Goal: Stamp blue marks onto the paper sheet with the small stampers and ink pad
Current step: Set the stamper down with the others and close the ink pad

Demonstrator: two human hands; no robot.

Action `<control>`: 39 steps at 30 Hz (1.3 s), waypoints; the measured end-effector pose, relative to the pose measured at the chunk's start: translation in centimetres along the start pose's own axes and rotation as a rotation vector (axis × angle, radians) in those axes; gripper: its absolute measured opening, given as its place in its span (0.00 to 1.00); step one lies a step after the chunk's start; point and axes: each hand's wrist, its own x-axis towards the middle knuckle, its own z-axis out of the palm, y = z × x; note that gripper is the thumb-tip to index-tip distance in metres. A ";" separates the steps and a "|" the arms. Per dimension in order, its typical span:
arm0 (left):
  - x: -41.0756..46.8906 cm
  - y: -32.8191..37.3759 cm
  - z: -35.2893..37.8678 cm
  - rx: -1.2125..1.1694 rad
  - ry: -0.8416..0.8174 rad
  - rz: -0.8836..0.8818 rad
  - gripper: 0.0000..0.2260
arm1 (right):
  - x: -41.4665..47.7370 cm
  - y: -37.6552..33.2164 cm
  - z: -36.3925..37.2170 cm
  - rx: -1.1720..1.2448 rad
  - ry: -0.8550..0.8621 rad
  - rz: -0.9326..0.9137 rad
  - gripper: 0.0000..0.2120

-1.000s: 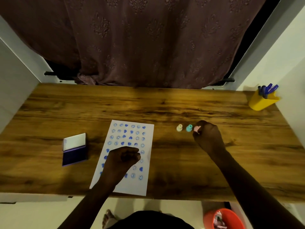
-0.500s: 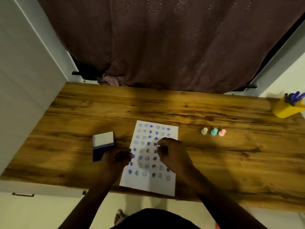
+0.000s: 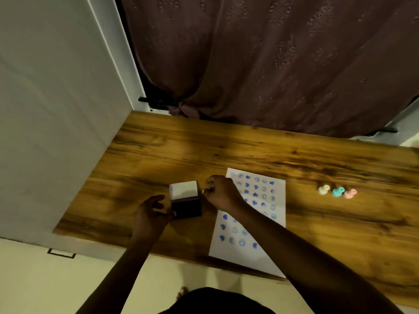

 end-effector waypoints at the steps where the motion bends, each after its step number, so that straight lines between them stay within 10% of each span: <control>1: 0.3 -0.1 -0.3 0.014 -0.008 0.001 0.30 | 0.8 -0.5 0.4 -0.023 -0.003 0.002 0.19; 9: 0.9 -0.4 -0.3 0.107 -0.126 0.038 0.41 | 4.0 -2.5 3.1 -0.190 -0.017 0.012 0.13; 22: 0.8 -0.5 0.6 0.365 -0.126 0.302 0.22 | 3.7 -2.3 4.0 -0.159 0.012 0.077 0.15; 39: 1.2 -0.9 0.8 0.364 -0.174 0.200 0.08 | 1.6 -0.8 1.9 -0.075 0.011 -0.028 0.10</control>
